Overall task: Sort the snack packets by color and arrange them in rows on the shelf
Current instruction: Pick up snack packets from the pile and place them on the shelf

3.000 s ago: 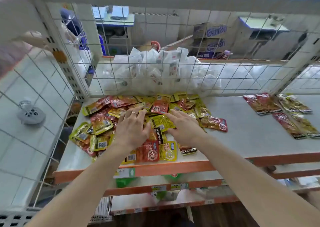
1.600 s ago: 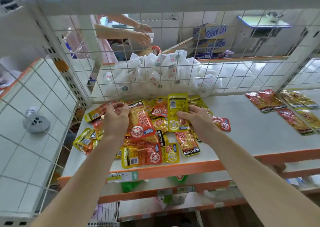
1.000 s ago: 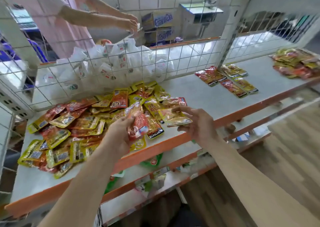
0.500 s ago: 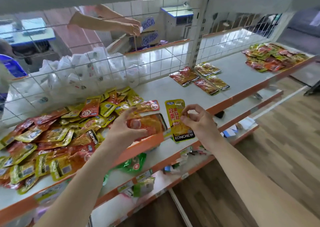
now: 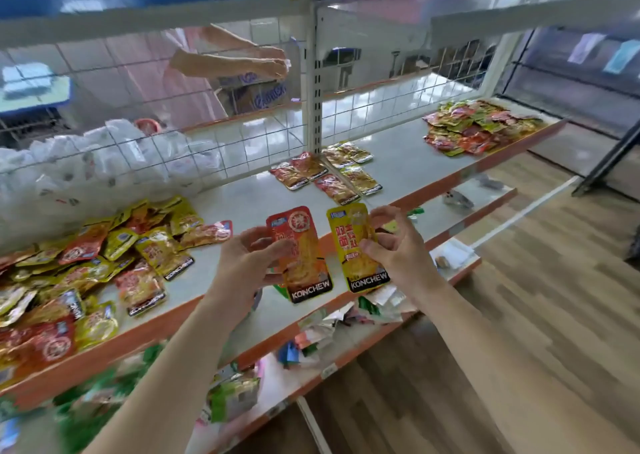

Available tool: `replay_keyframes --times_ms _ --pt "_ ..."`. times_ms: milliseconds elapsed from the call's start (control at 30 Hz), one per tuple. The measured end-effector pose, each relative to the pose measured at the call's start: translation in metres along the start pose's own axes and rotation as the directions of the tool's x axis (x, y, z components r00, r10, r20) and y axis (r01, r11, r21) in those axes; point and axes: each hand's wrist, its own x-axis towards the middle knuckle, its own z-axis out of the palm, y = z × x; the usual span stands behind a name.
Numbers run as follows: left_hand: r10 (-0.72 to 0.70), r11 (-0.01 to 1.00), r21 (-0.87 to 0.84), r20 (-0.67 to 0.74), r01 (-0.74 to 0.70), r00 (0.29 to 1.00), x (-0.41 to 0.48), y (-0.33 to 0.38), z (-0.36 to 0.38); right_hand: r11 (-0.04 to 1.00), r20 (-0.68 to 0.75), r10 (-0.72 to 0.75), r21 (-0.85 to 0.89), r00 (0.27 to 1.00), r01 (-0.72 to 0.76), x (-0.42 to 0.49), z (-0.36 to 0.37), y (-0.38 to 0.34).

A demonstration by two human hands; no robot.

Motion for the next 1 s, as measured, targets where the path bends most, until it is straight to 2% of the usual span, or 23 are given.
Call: replay_keyframes --times_ms 333,567,800,1000 --pt "-0.061 0.997 -0.042 -0.046 0.059 0.997 0.009 -0.01 0.063 0.996 -0.028 0.078 -0.045 0.997 -0.079 0.019 -0.059 0.008" --pt "-0.063 0.991 -0.124 -0.084 0.052 0.994 0.039 -0.011 0.064 0.993 -0.038 0.104 -0.044 0.994 -0.106 0.053 -0.053 0.013" --pt "-0.131 0.973 -0.191 -0.001 0.129 0.991 0.079 -0.021 0.059 0.99 -0.038 0.132 -0.044 0.99 -0.134 0.092 -0.043 0.021" --pt "-0.143 0.978 -0.158 -0.016 0.139 0.99 0.095 -0.032 0.055 0.987 -0.008 0.163 -0.017 0.987 -0.163 0.114 -0.033 0.025"
